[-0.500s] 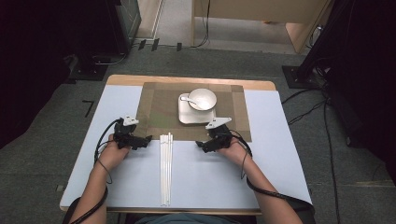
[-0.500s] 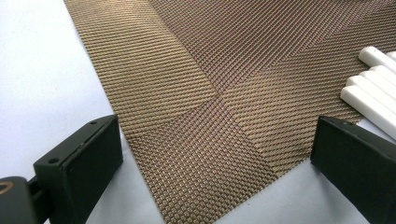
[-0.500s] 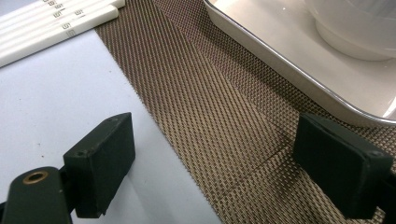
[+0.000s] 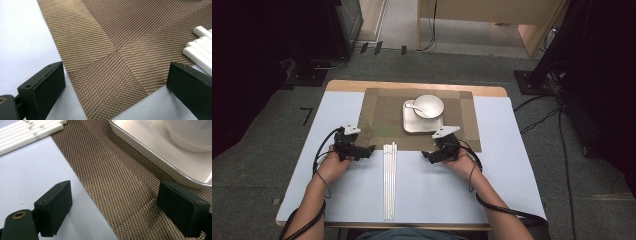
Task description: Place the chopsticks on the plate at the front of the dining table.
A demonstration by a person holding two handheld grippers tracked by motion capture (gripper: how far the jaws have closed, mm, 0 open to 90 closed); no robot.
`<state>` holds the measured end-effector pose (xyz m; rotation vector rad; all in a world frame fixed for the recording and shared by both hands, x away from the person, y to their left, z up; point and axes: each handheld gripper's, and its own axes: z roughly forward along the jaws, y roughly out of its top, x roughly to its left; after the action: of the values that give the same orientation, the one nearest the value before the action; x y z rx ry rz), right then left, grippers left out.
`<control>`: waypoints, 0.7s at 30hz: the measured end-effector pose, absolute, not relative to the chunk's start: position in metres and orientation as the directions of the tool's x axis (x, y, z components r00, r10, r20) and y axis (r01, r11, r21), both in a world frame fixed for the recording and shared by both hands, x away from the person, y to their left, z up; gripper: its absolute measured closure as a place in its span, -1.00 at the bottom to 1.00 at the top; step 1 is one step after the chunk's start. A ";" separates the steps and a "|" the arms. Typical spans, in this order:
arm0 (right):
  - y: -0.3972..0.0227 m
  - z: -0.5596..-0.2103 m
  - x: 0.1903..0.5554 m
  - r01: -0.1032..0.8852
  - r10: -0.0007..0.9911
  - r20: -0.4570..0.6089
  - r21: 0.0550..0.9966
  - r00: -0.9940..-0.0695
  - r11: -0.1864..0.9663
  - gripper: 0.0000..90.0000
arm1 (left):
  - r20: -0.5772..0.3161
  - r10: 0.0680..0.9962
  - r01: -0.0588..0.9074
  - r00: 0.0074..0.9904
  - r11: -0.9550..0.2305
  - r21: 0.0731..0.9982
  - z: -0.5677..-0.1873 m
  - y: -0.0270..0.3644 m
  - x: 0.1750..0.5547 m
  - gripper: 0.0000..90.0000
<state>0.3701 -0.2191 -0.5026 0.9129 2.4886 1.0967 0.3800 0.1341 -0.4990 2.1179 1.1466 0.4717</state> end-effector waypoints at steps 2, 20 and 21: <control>-0.219 -0.503 0.370 0.438 0.645 0.005 0.737 -0.764 0.514 -0.72 | -0.001 0.838 0.594 0.545 -0.385 0.707 -0.499 0.134 0.380 -0.96; -0.219 -0.502 0.369 0.432 0.645 -0.004 0.739 -0.765 0.517 -0.69 | -0.005 0.837 0.596 0.548 -0.386 0.704 -0.499 0.134 0.380 -0.97; -0.219 -0.503 0.369 0.430 0.643 -0.005 0.740 -0.766 0.517 -0.69 | -0.005 0.837 0.596 0.547 -0.386 0.704 -0.499 0.134 0.380 -0.97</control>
<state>0.3688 -0.2190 -0.5025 0.9017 2.4830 1.0953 0.3805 0.1342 -0.4989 2.1200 1.1492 0.4671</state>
